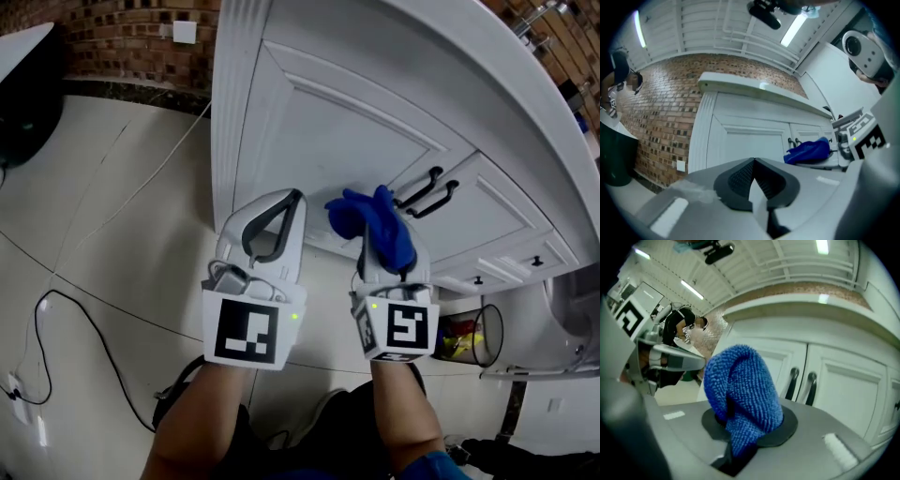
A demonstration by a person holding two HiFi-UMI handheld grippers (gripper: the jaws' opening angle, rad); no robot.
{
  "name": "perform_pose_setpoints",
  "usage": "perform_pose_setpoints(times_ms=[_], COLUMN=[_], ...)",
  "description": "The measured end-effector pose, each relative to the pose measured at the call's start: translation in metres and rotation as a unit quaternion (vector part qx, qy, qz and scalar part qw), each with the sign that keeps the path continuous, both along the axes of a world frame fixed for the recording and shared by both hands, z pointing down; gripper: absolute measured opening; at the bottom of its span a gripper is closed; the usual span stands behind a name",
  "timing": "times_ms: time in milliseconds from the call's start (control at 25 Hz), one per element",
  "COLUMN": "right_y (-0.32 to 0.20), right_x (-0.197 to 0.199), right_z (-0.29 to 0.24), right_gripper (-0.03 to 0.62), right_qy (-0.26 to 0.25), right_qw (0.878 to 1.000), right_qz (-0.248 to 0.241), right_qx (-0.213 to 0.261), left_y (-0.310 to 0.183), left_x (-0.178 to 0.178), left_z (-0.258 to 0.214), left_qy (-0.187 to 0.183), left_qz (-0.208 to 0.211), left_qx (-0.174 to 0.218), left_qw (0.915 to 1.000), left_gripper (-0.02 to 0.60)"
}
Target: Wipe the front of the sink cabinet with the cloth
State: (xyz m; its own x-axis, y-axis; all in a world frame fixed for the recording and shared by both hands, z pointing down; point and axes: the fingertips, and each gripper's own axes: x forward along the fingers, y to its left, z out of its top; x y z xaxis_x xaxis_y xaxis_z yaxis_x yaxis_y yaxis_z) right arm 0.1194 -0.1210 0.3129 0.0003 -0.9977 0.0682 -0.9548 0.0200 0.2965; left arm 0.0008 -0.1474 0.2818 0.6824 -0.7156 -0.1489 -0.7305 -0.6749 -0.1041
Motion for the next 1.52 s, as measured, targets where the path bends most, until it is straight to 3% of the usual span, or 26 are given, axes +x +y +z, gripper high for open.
perform_pose_setpoints(times_ms=[120, 240, 360, 480, 760, 1080, 1400, 1520], right_y=[0.000, 0.003, -0.001, -0.013, -0.029, -0.042, -0.054, -0.056], right_x=[-0.002, 0.000, 0.010, 0.021, 0.011, 0.017, 0.018, 0.012], right_z=[-0.070, -0.123, -0.155, -0.165, -0.118, -0.002, 0.103, 0.136], right_gripper=[0.074, 0.072, 0.066, 0.063, 0.063, 0.064, 0.077, 0.077], right_qy=[0.019, 0.039, 0.019, -0.016, -0.017, -0.002, -0.020, -0.026], right_qw=[0.994, 0.985, 0.979, 0.980, 0.991, 0.999, 0.992, 0.986], right_qz=[-0.010, -0.006, -0.002, 0.003, 0.011, 0.047, 0.035, 0.027], right_qx=[0.107, 0.170, 0.201, 0.198, 0.134, 0.019, -0.117, -0.160], left_y=[0.012, 0.017, 0.016, 0.010, -0.002, -0.003, -0.019, -0.025], left_x=[0.000, 0.002, -0.003, -0.013, -0.024, -0.025, -0.022, -0.026], left_z=[-0.022, -0.028, -0.030, -0.035, -0.019, -0.004, 0.046, 0.056], left_qy=[0.023, 0.044, 0.043, 0.049, 0.025, 0.004, -0.038, -0.034], left_qz=[0.007, 0.005, 0.001, -0.007, -0.017, -0.014, -0.014, -0.014], left_qx=[0.028, 0.031, 0.034, 0.037, 0.018, -0.003, -0.071, -0.098], left_qw=[0.9993, 0.9985, 0.9985, 0.9981, 0.9994, 0.9999, 0.9967, 0.9945], left_gripper=[0.002, 0.002, 0.000, 0.000, 0.000, 0.000, 0.002, 0.002])
